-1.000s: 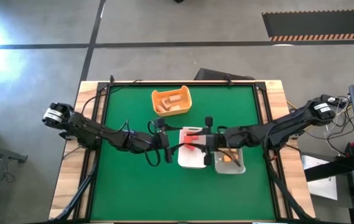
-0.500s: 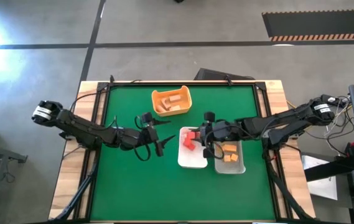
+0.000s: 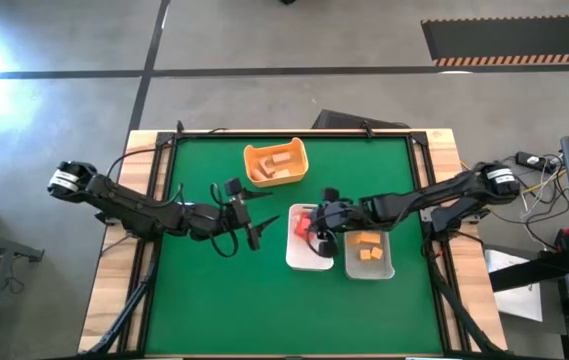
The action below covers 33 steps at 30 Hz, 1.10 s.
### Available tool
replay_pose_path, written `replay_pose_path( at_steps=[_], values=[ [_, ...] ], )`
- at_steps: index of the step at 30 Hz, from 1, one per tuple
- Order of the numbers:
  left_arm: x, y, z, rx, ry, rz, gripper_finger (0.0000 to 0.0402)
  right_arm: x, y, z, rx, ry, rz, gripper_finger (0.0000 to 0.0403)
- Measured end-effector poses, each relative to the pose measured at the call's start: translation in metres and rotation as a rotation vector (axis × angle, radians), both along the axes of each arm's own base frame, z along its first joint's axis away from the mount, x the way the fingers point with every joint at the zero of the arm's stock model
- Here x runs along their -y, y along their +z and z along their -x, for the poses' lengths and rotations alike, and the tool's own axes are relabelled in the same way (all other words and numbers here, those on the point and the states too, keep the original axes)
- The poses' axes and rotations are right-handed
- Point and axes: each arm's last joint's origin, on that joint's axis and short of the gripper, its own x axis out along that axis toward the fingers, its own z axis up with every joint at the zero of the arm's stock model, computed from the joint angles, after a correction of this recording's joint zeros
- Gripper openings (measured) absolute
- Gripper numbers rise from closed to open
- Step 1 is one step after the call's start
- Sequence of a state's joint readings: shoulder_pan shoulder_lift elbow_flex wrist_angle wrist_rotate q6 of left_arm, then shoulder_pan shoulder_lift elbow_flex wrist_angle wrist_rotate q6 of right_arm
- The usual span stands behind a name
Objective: Sort & place blocks by color
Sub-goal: Put the red block into the white bin, then return to Home Position
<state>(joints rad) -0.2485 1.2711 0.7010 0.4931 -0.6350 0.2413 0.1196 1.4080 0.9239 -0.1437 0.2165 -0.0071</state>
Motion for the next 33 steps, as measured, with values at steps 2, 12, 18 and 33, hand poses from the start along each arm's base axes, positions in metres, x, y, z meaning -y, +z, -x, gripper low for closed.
replay_pose_path(
  at_steps=[2, 12, 18, 33],
  values=[
    [0.0, -0.001, 0.0, -0.006, 0.0, -0.001, 0.0272, 0.0, -0.005, -0.002, -0.017, -0.001, 0.001, 0.0138],
    [0.0, -0.003, -0.001, -0.012, -0.001, -0.003, 0.0272, 0.0, 0.004, 0.002, 0.01, -0.016, -0.017, 0.0311],
    [0.0, -0.003, -0.001, -0.011, -0.001, 0.002, 0.0272, 0.002, 0.024, 0.014, 0.051, -0.006, 0.0, 0.0312],
    [-0.005, -0.019, -0.002, 0.026, 0.014, 0.213, 0.026, 0.014, 0.041, 0.064, 0.225, 0.03, 0.143, 0.0176]
  ],
)
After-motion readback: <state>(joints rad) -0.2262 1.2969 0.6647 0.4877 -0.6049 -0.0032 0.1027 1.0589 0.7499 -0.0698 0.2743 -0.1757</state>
